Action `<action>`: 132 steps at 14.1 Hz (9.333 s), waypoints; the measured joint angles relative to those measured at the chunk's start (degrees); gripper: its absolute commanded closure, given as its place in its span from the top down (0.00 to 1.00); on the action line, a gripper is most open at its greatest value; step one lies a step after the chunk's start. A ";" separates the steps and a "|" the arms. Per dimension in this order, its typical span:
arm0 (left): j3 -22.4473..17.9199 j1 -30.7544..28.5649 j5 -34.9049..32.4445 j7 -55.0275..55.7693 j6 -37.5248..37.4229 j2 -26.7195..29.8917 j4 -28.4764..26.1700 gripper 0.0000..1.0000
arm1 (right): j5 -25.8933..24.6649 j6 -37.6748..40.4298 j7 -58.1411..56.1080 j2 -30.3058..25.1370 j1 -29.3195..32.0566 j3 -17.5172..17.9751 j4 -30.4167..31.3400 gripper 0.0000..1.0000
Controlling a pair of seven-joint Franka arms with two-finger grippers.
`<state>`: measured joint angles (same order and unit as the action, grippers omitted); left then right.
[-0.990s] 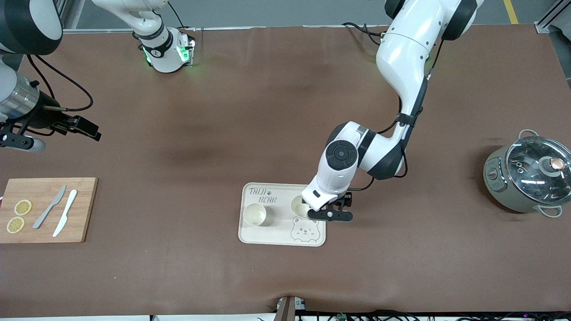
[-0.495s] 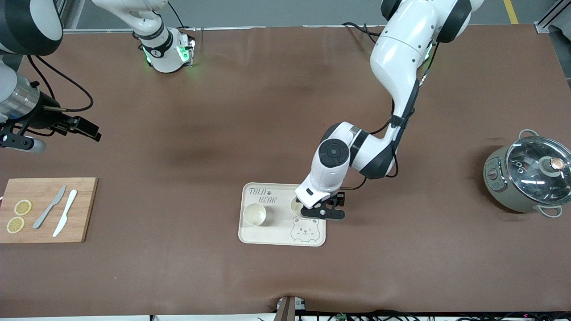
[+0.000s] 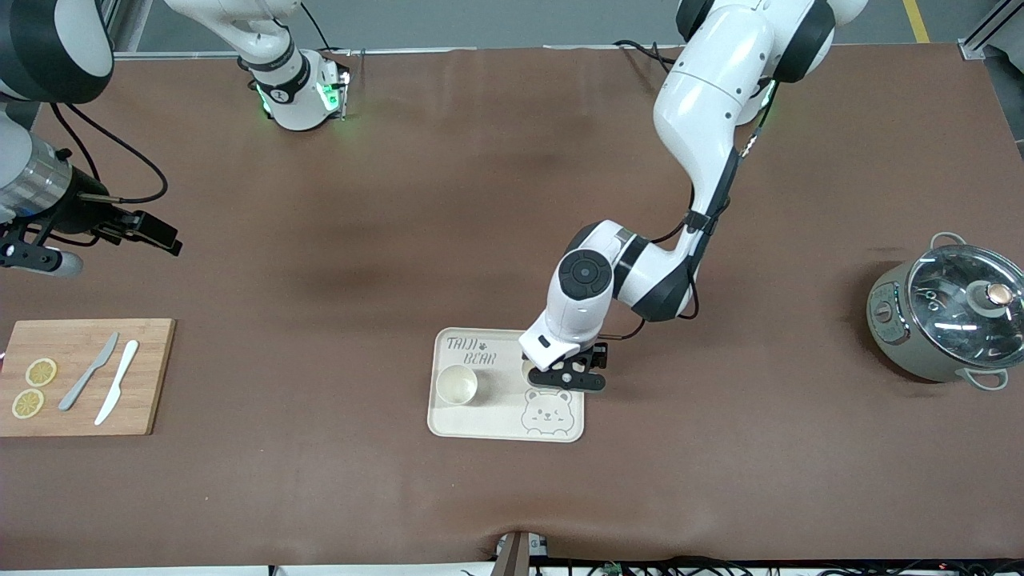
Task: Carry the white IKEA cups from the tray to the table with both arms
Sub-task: 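Lower the left gripper onto the cup rim and close it, then carry the cup toward the pot while the right gripper reaches the tray, then set the cup beside the pot while the right gripper nears the cup, then lower the right gripper onto the second cup while the left gripper withdraws, then close the right gripper on the cup rim while the left gripper rises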
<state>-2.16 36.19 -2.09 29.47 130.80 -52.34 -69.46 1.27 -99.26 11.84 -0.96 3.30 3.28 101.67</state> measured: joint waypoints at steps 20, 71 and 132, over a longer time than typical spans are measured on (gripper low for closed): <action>-0.02 1.20 0.00 9.50 2.97 -1.30 0.40 0.00 | 0.00 0.74 0.02 0.03 0.11 -0.08 -0.15 1.00; 0.40 -35.56 13.15 -66.47 20.14 40.66 -65.50 0.00 | -2.59 -20.63 29.69 33.24 -27.69 0.36 -22.05 1.00; 7.51 -33.93 7.26 -31.50 -23.63 49.21 -33.63 1.00 | -9.34 -35.23 55.08 50.21 -32.19 -1.70 -24.83 0.42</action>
<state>5.35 2.26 5.17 -2.03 107.18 -3.13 -103.09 -8.08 -134.49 66.92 49.25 -28.89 1.59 76.84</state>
